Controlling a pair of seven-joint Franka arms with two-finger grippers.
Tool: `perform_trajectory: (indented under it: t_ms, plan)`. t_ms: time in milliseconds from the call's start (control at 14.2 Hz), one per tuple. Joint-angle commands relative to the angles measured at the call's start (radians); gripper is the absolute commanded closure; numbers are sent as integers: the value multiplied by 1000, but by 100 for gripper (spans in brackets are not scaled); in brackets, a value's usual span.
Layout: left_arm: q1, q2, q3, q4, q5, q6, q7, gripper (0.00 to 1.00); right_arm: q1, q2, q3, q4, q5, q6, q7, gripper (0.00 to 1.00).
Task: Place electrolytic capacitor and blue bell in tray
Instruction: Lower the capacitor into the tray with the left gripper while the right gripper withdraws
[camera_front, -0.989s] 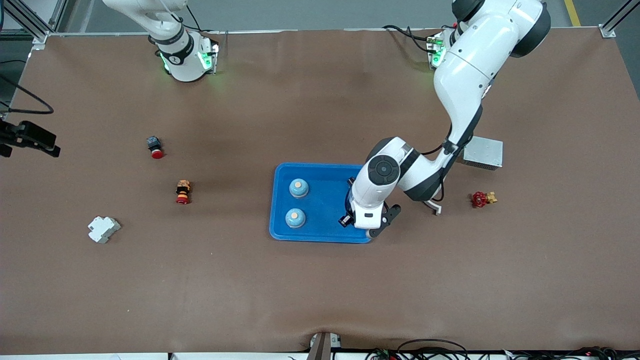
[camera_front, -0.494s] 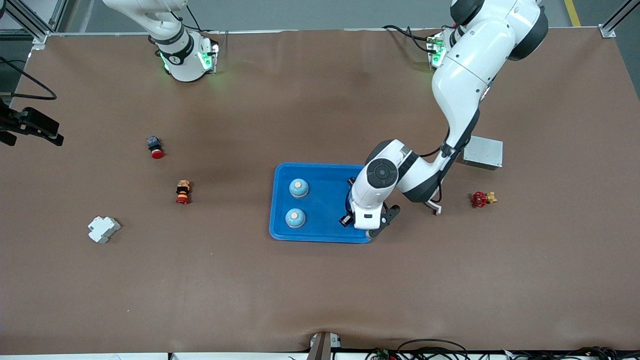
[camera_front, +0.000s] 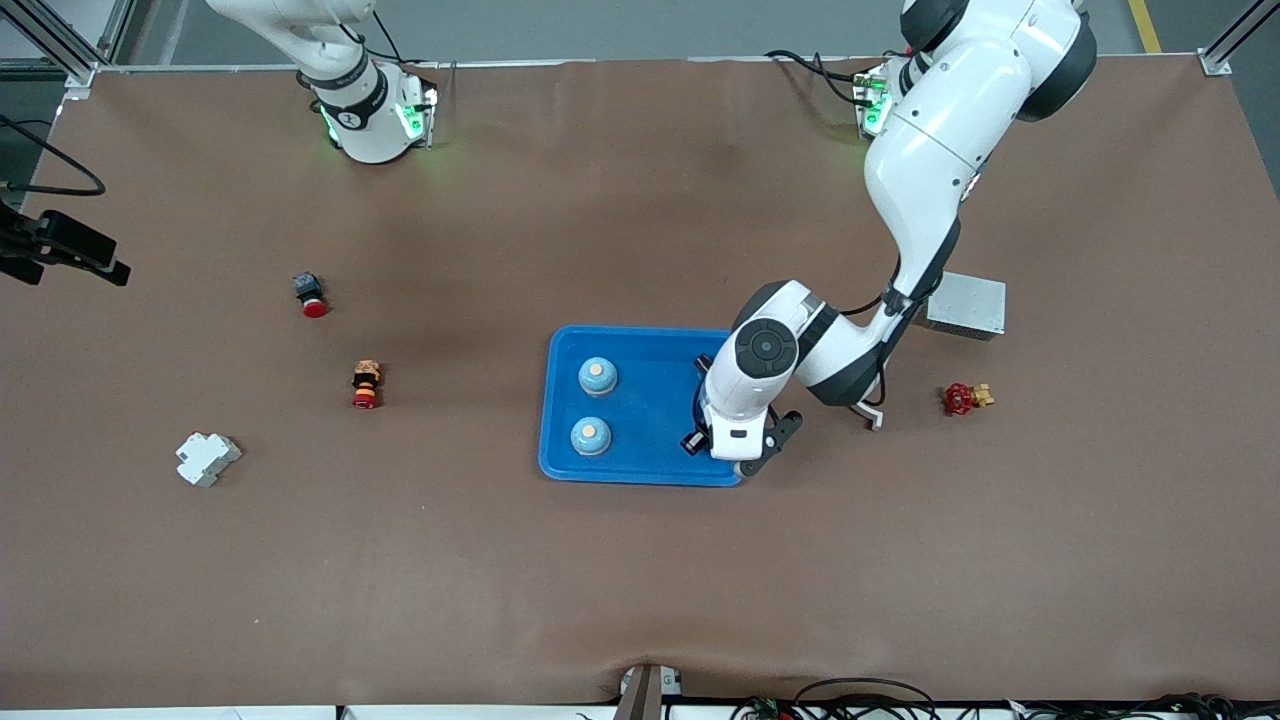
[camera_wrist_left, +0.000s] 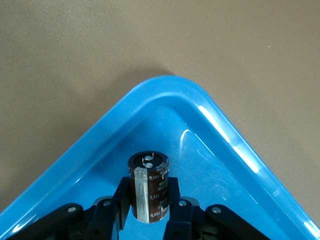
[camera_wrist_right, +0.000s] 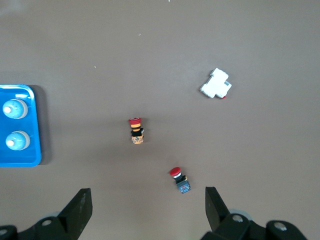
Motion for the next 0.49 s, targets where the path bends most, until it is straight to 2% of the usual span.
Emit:
perform_trajectory:
  t_ms: [0, 71, 141, 424]
  plan:
    - [-15, -1, 15, 12, 2, -4, -16, 52, -22, -23, 14, -17, 21, -8, 26, 0]
    - [-13, -3, 15, 12, 3, -4, -16, 22, -22, -23, 14, -16, 21, -8, 24, 0]
    - [-13, -3, 15, 12, 3, -4, -16, 0, -22, -23, 14, -17, 21, -8, 26, 0]
    - [-4, -38, 15, 16, -7, -30, -17, 0, -23, -21, 14, -17, 9, -8, 20, 0]
